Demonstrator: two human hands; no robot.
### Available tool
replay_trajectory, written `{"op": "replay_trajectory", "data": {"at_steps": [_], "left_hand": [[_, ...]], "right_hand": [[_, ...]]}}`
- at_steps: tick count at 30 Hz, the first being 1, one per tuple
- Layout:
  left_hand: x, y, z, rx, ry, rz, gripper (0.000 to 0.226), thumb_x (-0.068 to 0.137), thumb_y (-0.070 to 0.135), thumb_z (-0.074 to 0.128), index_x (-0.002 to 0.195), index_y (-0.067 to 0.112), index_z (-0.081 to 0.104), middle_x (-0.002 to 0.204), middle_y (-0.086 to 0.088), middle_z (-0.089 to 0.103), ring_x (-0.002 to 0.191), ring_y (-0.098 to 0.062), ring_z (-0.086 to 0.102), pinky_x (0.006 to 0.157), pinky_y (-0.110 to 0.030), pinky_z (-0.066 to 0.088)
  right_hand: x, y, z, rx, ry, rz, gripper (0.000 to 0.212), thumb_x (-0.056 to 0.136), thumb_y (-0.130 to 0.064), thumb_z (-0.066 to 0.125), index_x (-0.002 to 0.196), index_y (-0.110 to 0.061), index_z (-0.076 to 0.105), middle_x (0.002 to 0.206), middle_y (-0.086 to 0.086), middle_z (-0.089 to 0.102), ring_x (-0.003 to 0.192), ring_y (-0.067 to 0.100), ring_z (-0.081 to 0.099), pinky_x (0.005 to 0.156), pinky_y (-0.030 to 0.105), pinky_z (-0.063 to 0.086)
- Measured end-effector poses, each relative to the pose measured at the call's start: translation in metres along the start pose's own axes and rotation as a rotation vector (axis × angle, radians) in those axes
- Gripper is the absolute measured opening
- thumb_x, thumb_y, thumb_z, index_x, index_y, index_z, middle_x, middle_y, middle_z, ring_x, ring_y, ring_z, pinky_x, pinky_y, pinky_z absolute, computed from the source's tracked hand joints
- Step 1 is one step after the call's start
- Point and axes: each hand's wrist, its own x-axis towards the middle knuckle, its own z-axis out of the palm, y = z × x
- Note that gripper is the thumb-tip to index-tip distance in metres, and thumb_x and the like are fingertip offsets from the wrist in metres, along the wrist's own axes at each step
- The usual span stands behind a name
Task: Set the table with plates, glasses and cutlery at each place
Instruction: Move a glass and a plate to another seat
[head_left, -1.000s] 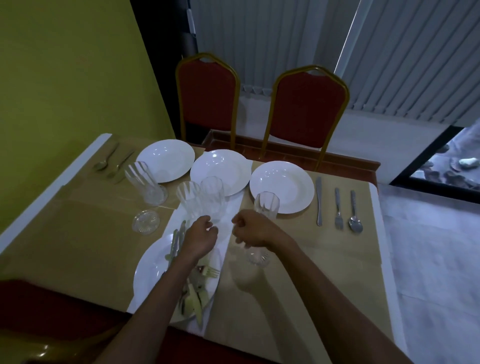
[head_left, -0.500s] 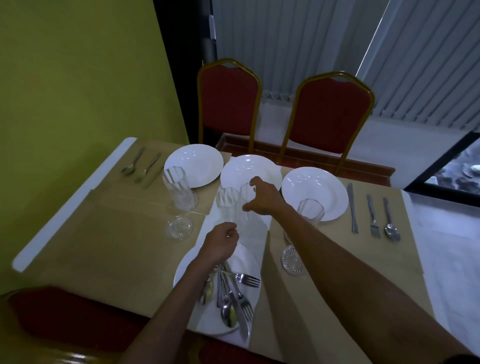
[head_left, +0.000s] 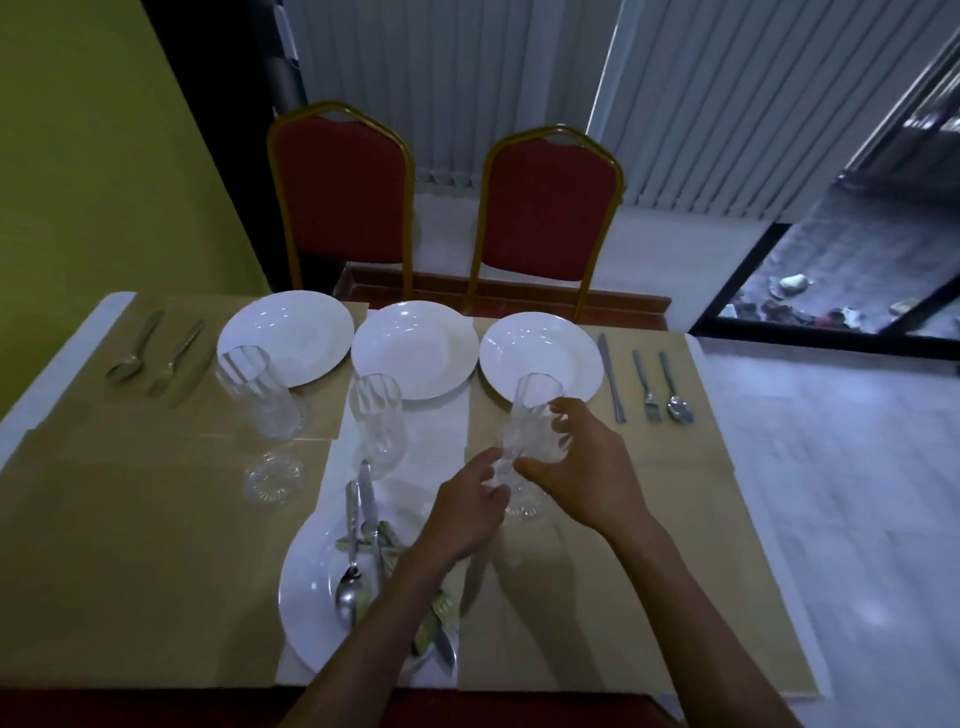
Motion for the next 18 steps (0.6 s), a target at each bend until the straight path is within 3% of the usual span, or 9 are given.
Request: {"op": "replay_trajectory", "data": {"at_steps": [4,7,13,18], "left_hand": [[0.002,0.003,0.015,0.055,-0.052,0.025,0.048,0.097,0.021,0.050,0.144,0.031,0.043,0.143,-0.002,0.053,0.121,-0.020,0.058,0.097,-0.031,0.049],[0.002,0.005,0.024,0.088,-0.080,0.047,0.049,0.099,0.017,0.046,0.145,0.030,0.041,0.144,0.000,0.052,0.126,-0.020,0.055,0.094,-0.022,0.040],[0.003,0.002,0.036,0.133,-0.087,0.037,0.050,0.098,0.016,0.043,0.146,0.032,0.040,0.144,0.002,0.052,0.129,-0.020,0.052,0.096,-0.021,0.039],[0.001,-0.001,0.039,0.137,-0.062,0.017,0.050,0.099,0.015,0.043,0.147,0.029,0.037,0.144,-0.003,0.052,0.130,-0.022,0.052,0.091,-0.019,0.037]], "right_hand": [[0.001,0.024,0.008,-0.017,0.004,0.042,0.076,0.069,-0.046,0.082,0.134,-0.025,0.049,0.124,-0.002,0.066,0.107,0.018,0.065,0.083,0.031,0.054],[0.001,0.035,0.015,-0.032,-0.014,0.050,0.077,0.070,-0.045,0.082,0.136,-0.024,0.048,0.126,-0.001,0.064,0.111,0.019,0.063,0.084,0.029,0.050],[0.010,0.043,0.025,-0.082,-0.059,0.051,0.069,0.073,-0.040,0.081,0.130,-0.018,0.051,0.117,0.004,0.068,0.105,0.023,0.066,0.080,0.030,0.051],[0.012,0.043,0.024,-0.049,-0.093,0.024,0.072,0.077,-0.037,0.079,0.137,-0.016,0.046,0.118,0.004,0.068,0.104,0.022,0.067,0.081,0.024,0.048]]}}
